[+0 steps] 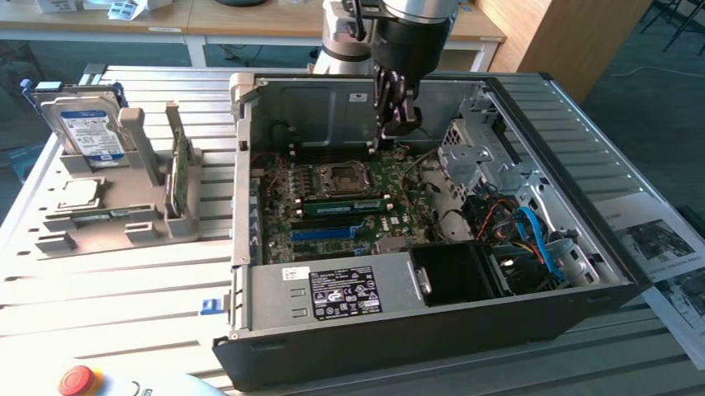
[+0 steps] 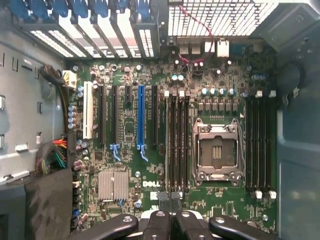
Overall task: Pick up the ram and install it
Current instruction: 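Press down the ram until it locks into place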
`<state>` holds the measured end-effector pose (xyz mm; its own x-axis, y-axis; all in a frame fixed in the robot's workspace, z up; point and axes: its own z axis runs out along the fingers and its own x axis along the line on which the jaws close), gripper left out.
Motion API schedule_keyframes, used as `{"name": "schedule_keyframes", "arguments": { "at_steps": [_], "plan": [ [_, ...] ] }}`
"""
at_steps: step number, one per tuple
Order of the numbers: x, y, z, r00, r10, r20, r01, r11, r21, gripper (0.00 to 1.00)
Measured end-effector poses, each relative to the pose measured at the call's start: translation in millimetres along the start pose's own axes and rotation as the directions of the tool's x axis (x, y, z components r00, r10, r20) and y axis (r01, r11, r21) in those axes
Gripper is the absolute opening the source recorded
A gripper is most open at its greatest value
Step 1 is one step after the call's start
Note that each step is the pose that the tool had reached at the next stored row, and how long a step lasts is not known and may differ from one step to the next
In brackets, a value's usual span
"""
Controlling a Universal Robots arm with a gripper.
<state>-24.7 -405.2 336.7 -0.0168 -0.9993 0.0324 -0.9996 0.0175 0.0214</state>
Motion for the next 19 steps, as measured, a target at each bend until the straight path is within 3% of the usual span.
{"name": "schedule_keyframes", "arguments": {
  "at_steps": [12, 19],
  "plan": [
    [-0.3, -15.8, -0.3, 1.0, 0.0, 0.0, 0.0, 1.0, 0.0, 0.1],
    [-0.4, -16.8, -0.1, 1.0, 0.0, 0.0002, 0.0, 1.0, 0.0, 0.1]
  ]
}}
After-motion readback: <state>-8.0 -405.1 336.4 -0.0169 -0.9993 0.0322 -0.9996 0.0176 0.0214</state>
